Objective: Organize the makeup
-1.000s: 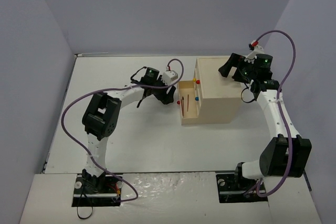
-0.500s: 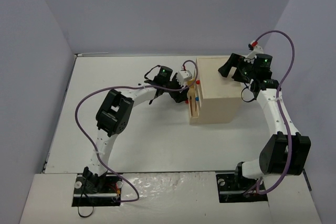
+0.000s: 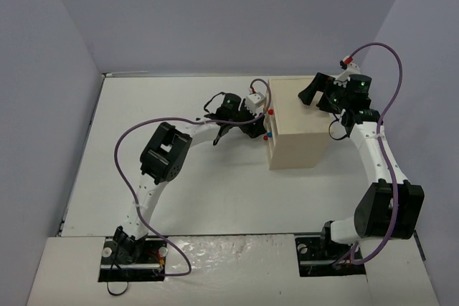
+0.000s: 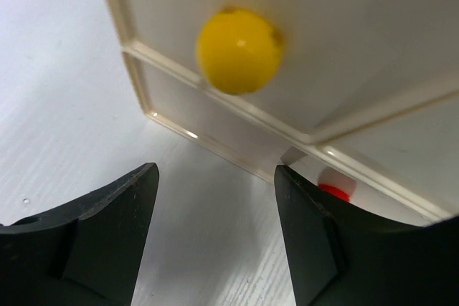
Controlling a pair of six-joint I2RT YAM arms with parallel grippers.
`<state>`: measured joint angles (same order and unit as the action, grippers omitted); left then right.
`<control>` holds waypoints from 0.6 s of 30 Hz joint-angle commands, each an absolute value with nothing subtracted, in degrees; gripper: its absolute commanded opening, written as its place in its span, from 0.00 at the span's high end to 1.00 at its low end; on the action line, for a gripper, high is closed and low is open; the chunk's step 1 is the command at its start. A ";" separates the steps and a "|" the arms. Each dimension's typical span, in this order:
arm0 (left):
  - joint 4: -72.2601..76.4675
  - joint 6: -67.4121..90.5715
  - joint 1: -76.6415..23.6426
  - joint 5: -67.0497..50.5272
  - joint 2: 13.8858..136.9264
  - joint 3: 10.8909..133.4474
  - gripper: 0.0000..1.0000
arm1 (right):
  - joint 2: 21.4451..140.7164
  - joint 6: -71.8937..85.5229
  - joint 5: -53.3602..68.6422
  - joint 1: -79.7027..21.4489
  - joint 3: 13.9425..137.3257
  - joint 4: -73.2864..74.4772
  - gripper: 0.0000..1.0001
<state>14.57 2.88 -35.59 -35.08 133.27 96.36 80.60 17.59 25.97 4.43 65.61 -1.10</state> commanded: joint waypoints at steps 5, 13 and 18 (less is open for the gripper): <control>28.32 10.95 -35.64 -31.31 125.73 93.85 0.33 | 79.88 18.59 25.50 3.38 66.51 -3.93 0.04; 27.87 17.13 -28.38 -23.54 111.76 81.61 0.22 | 75.42 13.66 18.55 3.84 71.97 -3.14 0.00; 16.47 17.54 -23.82 -18.81 99.63 80.60 0.15 | 69.96 9.61 11.19 3.96 74.81 -2.86 0.00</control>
